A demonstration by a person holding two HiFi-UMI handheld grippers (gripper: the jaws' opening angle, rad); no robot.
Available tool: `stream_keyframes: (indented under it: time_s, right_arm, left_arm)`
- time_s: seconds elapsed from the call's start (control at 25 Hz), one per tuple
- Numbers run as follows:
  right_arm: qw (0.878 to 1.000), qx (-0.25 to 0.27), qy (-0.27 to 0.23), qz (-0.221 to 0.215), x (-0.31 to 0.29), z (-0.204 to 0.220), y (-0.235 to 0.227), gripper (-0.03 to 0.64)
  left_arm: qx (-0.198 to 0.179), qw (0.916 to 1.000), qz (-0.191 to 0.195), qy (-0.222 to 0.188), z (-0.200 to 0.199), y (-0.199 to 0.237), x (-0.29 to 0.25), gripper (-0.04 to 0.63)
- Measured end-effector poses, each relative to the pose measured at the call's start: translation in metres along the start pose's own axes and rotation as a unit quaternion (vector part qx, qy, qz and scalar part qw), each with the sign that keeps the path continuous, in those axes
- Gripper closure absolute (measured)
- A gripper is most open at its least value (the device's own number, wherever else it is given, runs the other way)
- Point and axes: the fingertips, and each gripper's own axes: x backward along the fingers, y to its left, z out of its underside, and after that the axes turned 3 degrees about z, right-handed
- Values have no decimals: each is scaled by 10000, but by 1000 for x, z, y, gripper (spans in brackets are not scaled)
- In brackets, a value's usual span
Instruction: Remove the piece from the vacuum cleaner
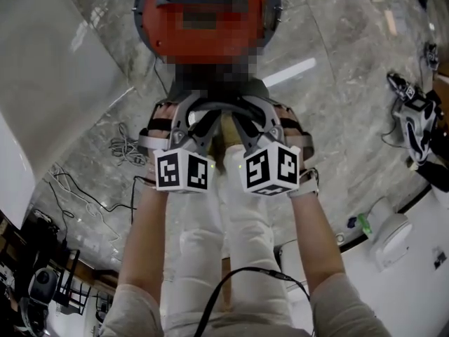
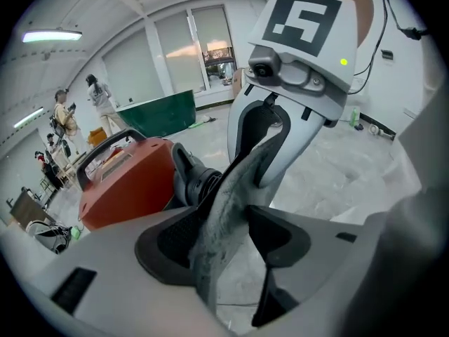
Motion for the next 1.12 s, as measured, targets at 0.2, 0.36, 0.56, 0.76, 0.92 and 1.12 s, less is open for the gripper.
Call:
stream_keyframes:
  time_s: [0.2, 0.36, 0.56, 0.76, 0.92, 1.12]
  right_arm:
    - [9998, 127, -83, 120, 5, 0, 4, 556]
    - [9998, 84, -92, 182, 9, -1, 6, 570]
    - [9995, 114, -172, 230, 10, 1, 8, 570]
    - [9991, -20, -185, 378, 11, 0, 9, 569]
    - [9991, -52, -159, 390, 14, -1, 12, 569]
    - [9989, -24, -177, 434, 14, -2, 16, 569]
  left_arm:
    - [73, 9999, -21, 70, 1, -1, 0, 393]
    - [283, 9994, -177, 125, 4, -4, 7, 457]
    - [467, 9984, -302, 104, 6, -3, 10, 505]
    - [602, 9976, -333, 90, 6, -4, 12, 509]
    - [575, 9978, -332, 47, 6, -7, 14, 511]
    - [617, 9975, -340, 41, 9, -8, 17, 511]
